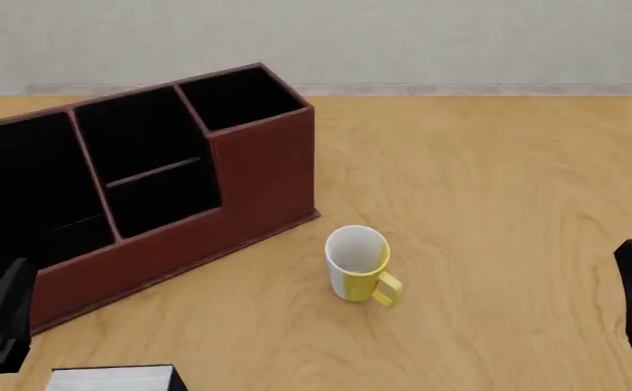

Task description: Pick up the book and place it in the right compartment of the caddy.

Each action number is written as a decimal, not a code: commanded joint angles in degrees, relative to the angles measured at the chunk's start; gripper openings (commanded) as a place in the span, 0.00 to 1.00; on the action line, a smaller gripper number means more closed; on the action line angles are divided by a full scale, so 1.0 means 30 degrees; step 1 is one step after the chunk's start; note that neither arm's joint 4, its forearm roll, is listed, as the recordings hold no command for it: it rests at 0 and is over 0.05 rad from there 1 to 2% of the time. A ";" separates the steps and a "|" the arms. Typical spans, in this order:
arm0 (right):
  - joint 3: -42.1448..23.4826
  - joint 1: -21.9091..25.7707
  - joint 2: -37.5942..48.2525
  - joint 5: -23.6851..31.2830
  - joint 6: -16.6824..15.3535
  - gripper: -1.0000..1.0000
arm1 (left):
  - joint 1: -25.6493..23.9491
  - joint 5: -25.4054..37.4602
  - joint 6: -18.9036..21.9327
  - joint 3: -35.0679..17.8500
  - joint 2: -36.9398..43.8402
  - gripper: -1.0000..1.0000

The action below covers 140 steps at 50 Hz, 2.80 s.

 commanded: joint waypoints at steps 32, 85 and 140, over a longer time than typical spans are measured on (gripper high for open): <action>-0.5762 0.5565 0.5886 0.1918 -0.2191 1.00 | 0.0000 0.0000 0.0000 0.0000 0.0000 1.00; -0.7183 1.3852 1.2855 0.0949 -0.0696 1.00 | 0.0000 0.0000 0.0000 0.0000 0.0000 1.00; -0.6298 1.8035 1.9761 -0.3308 -0.1347 1.00 | 0.0000 0.0000 0.0000 0.0000 0.0000 1.00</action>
